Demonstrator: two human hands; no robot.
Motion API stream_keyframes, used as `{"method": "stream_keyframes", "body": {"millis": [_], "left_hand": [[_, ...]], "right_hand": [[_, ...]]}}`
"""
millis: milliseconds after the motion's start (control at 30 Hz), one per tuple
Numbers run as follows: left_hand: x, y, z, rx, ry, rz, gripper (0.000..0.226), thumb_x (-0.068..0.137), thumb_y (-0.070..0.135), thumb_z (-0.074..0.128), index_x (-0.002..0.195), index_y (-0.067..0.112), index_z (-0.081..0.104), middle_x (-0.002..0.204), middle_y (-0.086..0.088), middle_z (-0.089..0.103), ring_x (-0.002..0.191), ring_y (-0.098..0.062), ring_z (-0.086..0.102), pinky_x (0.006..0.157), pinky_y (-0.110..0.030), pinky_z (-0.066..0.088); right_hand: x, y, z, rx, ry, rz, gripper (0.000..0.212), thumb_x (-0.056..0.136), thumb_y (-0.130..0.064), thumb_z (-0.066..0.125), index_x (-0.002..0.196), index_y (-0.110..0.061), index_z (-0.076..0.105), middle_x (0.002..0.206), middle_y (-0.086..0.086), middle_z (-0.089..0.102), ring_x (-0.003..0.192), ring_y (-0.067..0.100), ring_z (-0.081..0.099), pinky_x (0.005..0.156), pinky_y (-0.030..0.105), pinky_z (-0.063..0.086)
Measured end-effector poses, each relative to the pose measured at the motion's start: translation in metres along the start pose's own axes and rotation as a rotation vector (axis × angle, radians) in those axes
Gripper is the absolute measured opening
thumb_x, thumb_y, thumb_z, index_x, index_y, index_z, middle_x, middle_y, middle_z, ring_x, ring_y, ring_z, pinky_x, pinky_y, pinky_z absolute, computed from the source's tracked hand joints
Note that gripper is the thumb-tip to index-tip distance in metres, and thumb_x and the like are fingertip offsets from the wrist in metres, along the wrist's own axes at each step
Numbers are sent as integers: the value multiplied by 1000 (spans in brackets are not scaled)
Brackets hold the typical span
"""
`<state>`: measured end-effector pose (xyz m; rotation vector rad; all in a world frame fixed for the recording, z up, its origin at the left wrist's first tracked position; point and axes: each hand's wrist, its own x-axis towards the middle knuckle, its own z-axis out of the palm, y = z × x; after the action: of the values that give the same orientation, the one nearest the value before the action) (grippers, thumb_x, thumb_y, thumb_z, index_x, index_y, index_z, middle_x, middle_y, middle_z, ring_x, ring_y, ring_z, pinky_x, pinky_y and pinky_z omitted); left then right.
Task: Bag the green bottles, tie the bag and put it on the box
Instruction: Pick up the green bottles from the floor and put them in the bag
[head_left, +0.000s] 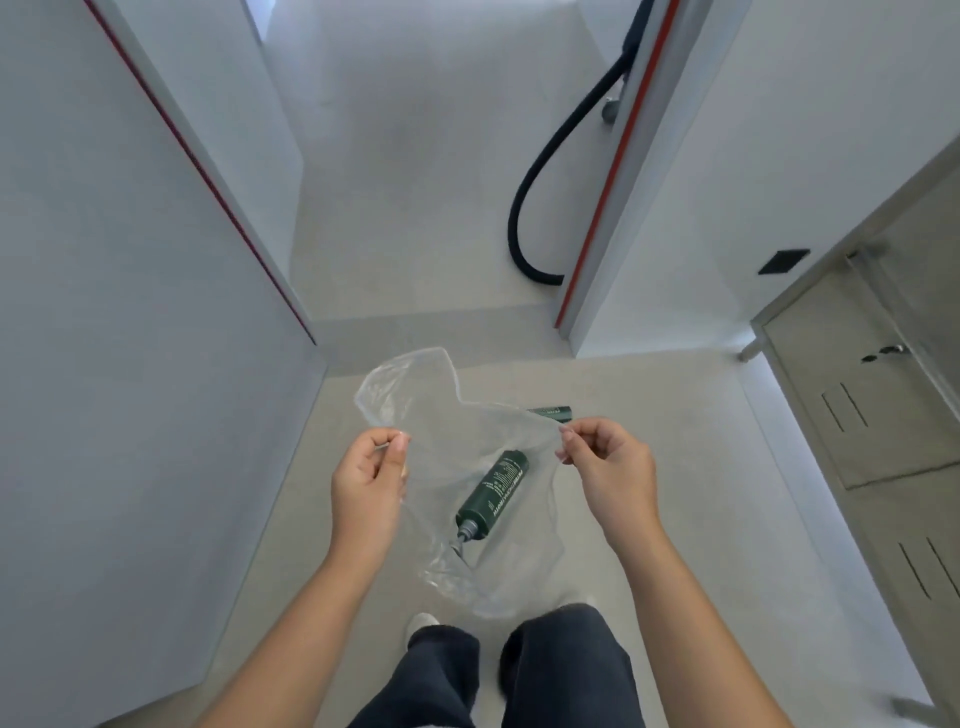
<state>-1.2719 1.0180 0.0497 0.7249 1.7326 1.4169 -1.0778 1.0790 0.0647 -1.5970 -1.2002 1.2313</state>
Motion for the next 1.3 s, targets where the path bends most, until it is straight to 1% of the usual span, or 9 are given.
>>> {"method": "stream_keyframes", "body": {"millis": [100, 167, 333, 467, 700, 767, 900, 1000, 1300], "left_hand": [[31, 1, 22, -24, 113, -4, 16, 91, 11, 50, 77, 18, 54, 46, 10, 38, 40, -3, 31, 40, -15, 29], [50, 2, 36, -11, 216, -6, 17, 91, 12, 50, 76, 20, 53, 53, 2, 38, 41, -3, 32, 41, -15, 29], [99, 2, 60, -16, 537, -28, 21, 91, 15, 51, 73, 26, 52, 58, 1, 44, 49, -7, 38, 50, -25, 33], [135, -7, 66, -31, 679, -52, 21, 91, 14, 50, 74, 26, 52, 58, 1, 42, 53, -12, 36, 51, -26, 32], [190, -33, 49, -2, 777, -132, 20, 91, 17, 51, 74, 28, 52, 63, 1, 49, 57, -13, 43, 57, -27, 37], [206, -43, 40, 17, 808, -150, 19, 91, 17, 51, 75, 26, 51, 64, 0, 51, 58, -14, 44, 58, -27, 38], [231, -68, 21, 55, 855, -154, 17, 91, 17, 52, 76, 26, 52, 64, 0, 51, 58, -15, 45, 58, -29, 39], [248, -91, 17, 79, 899, -156, 15, 90, 18, 52, 77, 26, 52, 64, 0, 52, 59, -15, 45, 59, -29, 40], [305, -219, 53, 139, 941, -65, 18, 90, 19, 52, 75, 30, 52, 66, 0, 53, 59, -13, 45, 59, -24, 40]], "right_hand": [[53, -7, 11, 3, -91, -11, 26, 85, -6, 59, 66, -24, 60, 59, -2, 61, 55, 2, 56, 65, 18, 48], [91, -12, 19, -12, -177, -12, 25, 85, -7, 59, 67, -24, 59, 59, -1, 61, 56, 4, 56, 65, 18, 48], [181, -24, 39, -128, -394, -30, 24, 87, -9, 57, 68, -24, 58, 62, 1, 60, 59, 10, 55, 49, 10, 42], [233, -28, 67, -220, -495, -44, 23, 88, -11, 56, 68, -23, 57, 63, 1, 60, 56, 8, 55, 43, 7, 42], [278, -9, 142, -278, -599, 12, 24, 88, -9, 55, 68, -22, 56, 62, -1, 59, 63, 13, 55, 65, 24, 45], [288, -1, 165, -274, -608, 14, 24, 89, -9, 55, 68, -22, 56, 62, -2, 59, 64, 12, 55, 65, 22, 43], [307, 23, 209, -264, -637, 10, 23, 89, -11, 54, 68, -21, 56, 64, -3, 59, 65, 9, 56, 56, 7, 41], [325, 49, 236, -262, -677, 8, 23, 89, -14, 55, 67, -22, 56, 65, -3, 60, 67, 11, 56, 58, 15, 41], [399, 193, 294, -205, -804, -23, 21, 87, -11, 57, 70, -22, 59, 68, 0, 62, 68, 12, 58, 68, 21, 45]]}}
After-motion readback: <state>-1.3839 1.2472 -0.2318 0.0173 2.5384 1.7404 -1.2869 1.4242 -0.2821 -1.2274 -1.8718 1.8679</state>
